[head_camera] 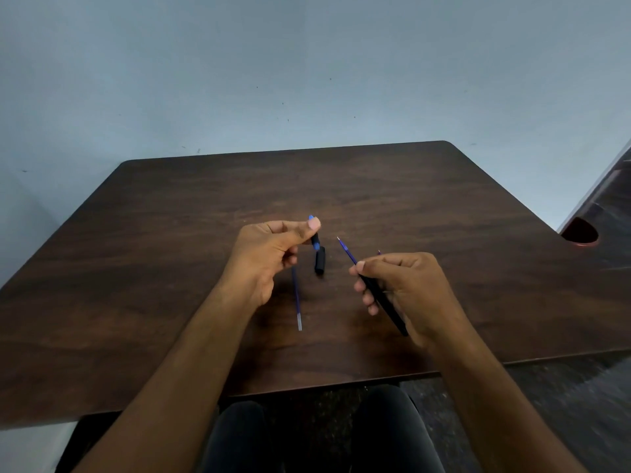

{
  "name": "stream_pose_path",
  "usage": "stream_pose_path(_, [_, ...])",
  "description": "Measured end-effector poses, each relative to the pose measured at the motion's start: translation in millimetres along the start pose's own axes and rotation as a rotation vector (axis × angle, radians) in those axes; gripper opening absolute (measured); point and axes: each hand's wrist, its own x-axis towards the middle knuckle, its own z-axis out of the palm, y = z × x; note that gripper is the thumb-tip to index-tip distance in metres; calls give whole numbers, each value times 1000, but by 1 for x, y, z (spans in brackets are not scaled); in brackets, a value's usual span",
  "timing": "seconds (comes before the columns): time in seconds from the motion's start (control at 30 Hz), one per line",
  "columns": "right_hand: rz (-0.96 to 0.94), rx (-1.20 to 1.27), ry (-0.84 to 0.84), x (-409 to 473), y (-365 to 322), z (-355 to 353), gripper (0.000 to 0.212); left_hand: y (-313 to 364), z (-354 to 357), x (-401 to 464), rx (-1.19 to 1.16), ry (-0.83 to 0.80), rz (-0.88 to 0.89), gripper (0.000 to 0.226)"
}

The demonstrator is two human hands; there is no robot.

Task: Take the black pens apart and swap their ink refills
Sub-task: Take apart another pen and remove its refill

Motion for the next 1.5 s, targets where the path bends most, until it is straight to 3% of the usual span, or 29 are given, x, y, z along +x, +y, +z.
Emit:
stream_pose_path(0.17, [-16,-2,31,4,2,-3,14,-1,5,-5,414,-73,5,22])
stream_pose_path(0.37, [-24,-11,30,5,3,-5,15,4,24,-7,913,-35,-16,24])
stream_pose_path(0.53, [-5,-13,21,7,6,-8,16,-2,35,1,1152,-30,-98,39])
stream_pose_path(0.77, [8,-15,9,7,7,-6,18,-9,41,9,1342,22,-174,61])
stream_pose_path(1.4, [21,-15,26,3,4,1,17,-14,35,17,1333,45,-206,56])
stream_pose_path(1.5, [11,-21,24,3,4,1,17,-5,35,13,1315,-9,-276,54])
